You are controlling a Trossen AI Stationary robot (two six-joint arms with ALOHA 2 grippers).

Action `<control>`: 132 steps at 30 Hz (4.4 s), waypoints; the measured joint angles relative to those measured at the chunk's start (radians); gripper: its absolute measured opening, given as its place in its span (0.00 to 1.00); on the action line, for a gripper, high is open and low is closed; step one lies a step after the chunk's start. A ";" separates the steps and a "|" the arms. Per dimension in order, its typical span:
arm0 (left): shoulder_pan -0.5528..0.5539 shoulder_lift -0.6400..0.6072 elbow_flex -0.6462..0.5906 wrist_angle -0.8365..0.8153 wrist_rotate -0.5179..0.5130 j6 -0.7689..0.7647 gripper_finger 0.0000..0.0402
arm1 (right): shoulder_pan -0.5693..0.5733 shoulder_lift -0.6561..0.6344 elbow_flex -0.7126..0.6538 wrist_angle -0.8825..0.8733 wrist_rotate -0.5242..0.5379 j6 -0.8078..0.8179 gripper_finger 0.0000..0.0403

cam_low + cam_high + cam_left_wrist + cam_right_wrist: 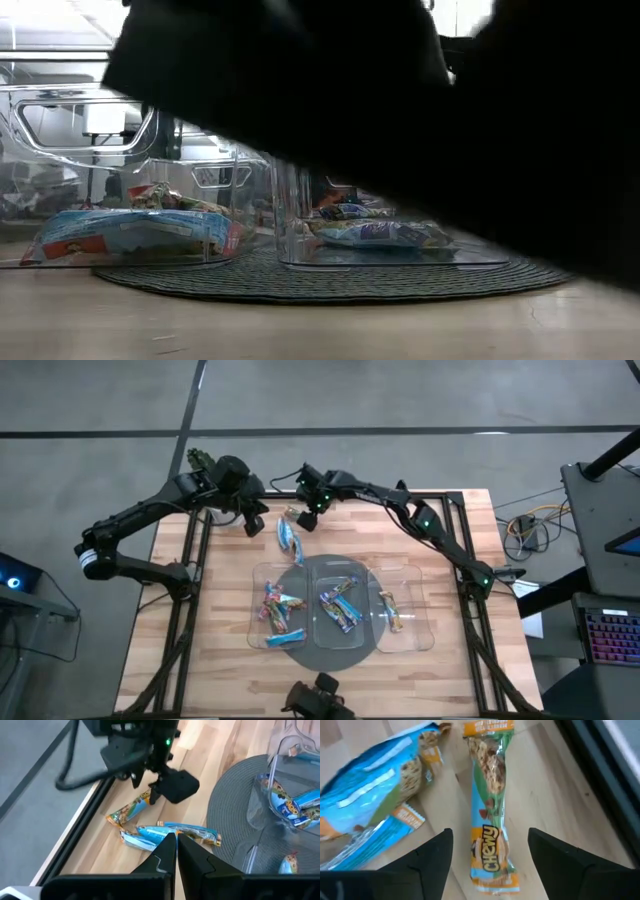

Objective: Pick and place Granola Bars by type
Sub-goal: Put the yellow granola bar into the right transparent bin

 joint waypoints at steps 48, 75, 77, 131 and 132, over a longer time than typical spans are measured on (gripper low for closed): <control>0.000 -0.013 0.002 0.001 0.000 -0.015 0.00 | -0.001 0.041 0.002 0.065 -0.144 0.042 0.29; 0.000 -0.013 0.002 0.001 0.000 -0.027 0.00 | -0.021 0.037 0.007 0.045 -0.175 -0.039 0.36; 0.000 -0.013 0.002 0.001 0.000 -0.027 0.00 | -0.020 0.037 0.007 0.037 -0.194 -0.038 0.32; 0.003 0.007 0.070 0.065 0.007 -0.097 0.35 | -0.018 -0.505 0.012 -0.099 -0.175 -0.092 0.58; 0.003 0.011 0.070 0.065 0.007 -0.099 0.38 | -0.018 -0.530 0.010 -0.101 -0.175 -0.090 0.58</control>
